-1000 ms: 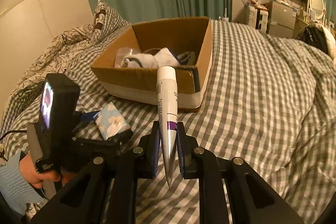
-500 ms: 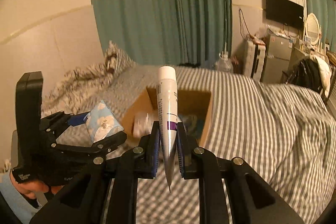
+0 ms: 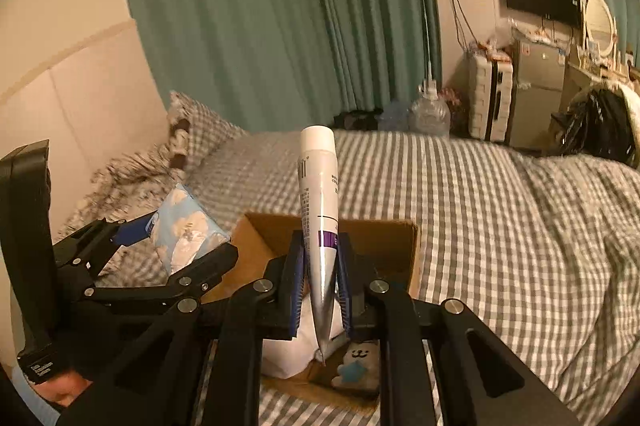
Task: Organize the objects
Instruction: 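Carry the tissue pack and tube over the box and release both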
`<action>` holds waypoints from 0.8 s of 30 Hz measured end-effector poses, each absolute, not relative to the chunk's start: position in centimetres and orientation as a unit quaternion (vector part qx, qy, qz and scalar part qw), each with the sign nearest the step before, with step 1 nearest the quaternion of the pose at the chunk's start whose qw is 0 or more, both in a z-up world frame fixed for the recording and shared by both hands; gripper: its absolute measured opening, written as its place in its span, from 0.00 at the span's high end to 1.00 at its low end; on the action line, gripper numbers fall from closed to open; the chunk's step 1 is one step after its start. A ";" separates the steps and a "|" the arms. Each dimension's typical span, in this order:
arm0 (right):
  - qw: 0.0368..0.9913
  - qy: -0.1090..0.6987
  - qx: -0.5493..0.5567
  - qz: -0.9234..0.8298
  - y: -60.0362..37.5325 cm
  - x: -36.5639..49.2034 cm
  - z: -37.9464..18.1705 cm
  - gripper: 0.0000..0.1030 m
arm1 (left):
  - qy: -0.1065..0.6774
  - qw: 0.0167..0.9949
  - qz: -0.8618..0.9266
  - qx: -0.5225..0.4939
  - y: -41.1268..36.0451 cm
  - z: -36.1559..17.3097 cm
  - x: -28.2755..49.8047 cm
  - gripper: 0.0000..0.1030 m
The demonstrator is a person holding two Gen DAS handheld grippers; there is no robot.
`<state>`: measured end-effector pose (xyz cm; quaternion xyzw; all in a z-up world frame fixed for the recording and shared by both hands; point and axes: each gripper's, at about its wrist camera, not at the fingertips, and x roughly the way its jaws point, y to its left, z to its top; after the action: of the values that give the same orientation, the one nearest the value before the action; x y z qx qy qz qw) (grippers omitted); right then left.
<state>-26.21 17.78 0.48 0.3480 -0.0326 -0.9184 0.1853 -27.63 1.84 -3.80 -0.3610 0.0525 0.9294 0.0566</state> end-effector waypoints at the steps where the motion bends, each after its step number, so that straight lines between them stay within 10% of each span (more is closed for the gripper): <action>1: 0.184 -0.034 0.358 -0.915 17.8 -26.9 -0.6 0.86 | 0.055 0.058 0.926 -0.370 1.9 -4.9 -28.3 0.20; 7: 0.178 -0.050 0.390 -0.902 18.3 -28.5 -3.5 0.84 | 0.051 0.074 0.919 -0.384 2.5 -7.7 -29.4 0.06; 11: 0.167 -0.059 0.376 -0.909 19.3 -28.0 -2.5 0.54 | 0.064 0.062 0.930 -0.357 2.7 -6.0 -28.5 0.00; 24: 0.121 -0.044 0.259 -0.957 22.0 -18.8 11.6 0.18 | 0.005 0.060 0.963 -0.264 1.6 7.9 -21.1 0.00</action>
<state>-18.82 21.98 11.64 0.2594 -0.0439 -0.9572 0.1210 -21.09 1.55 7.93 -0.2639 0.0048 0.9627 0.0600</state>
